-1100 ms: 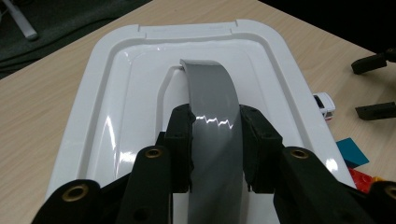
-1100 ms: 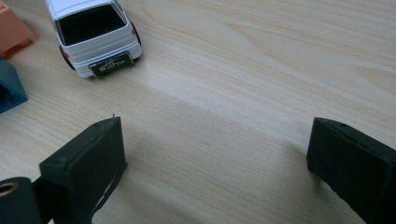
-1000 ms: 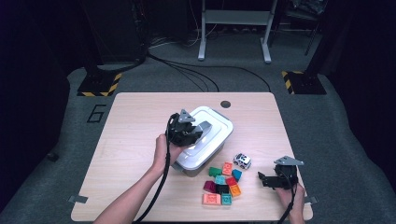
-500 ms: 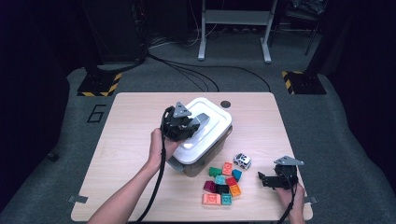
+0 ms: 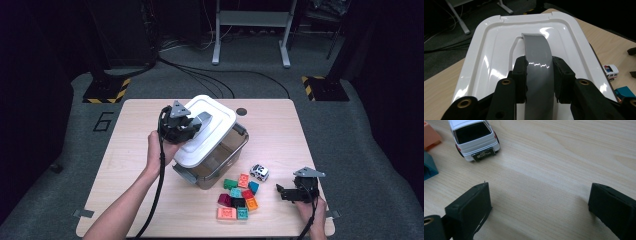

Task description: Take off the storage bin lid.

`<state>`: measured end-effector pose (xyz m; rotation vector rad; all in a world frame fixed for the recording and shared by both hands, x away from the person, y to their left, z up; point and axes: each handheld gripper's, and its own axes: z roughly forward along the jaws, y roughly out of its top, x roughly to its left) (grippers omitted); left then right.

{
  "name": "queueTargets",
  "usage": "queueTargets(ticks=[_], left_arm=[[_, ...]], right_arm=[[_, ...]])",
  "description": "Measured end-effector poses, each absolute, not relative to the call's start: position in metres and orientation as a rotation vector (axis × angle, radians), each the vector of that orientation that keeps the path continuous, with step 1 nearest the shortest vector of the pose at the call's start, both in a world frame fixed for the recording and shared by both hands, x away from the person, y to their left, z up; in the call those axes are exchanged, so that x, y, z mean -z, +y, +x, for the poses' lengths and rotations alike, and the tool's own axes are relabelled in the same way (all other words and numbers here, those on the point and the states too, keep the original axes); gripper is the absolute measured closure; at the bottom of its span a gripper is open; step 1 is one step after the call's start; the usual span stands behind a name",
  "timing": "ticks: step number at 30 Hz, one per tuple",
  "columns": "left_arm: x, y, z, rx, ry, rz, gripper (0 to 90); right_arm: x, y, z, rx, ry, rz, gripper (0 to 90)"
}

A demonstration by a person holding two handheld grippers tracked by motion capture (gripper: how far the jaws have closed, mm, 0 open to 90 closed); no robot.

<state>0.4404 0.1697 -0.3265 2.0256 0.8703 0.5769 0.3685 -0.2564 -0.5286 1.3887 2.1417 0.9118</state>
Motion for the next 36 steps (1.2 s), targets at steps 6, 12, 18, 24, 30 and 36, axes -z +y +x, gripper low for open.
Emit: queueTargets(ticks=[6, 12, 18, 24, 30, 36], left_arm=[[0.321, 0.196, 0.445, -0.609, 0.910, 2.007, 67.2], [0.317, 0.220, 0.449, -0.633, 0.967, 1.971, 67.2], [0.315, 0.253, 0.452, -0.679, 1.037, 1.940, 67.2], [0.320, 0.275, 0.455, -0.716, 1.106, 1.897, 67.2], [0.337, 0.299, 0.462, -0.735, 1.206, 1.858, 67.1], [0.360, 0.319, 0.470, -0.738, 1.299, 1.838, 67.1]], right_arm=[[0.529, -0.256, 0.368, -0.913, 2.141, 1.390, 3.5], [0.529, -0.257, 0.369, -0.914, 2.144, 1.386, 3.4], [0.529, -0.257, 0.369, -0.911, 2.142, 1.387, 3.6], [0.529, -0.257, 0.369, -0.913, 2.141, 1.388, 3.7], [0.529, -0.257, 0.369, -0.910, 2.139, 1.388, 3.8], [0.529, -0.257, 0.368, -0.910, 2.138, 1.389, 3.9]])
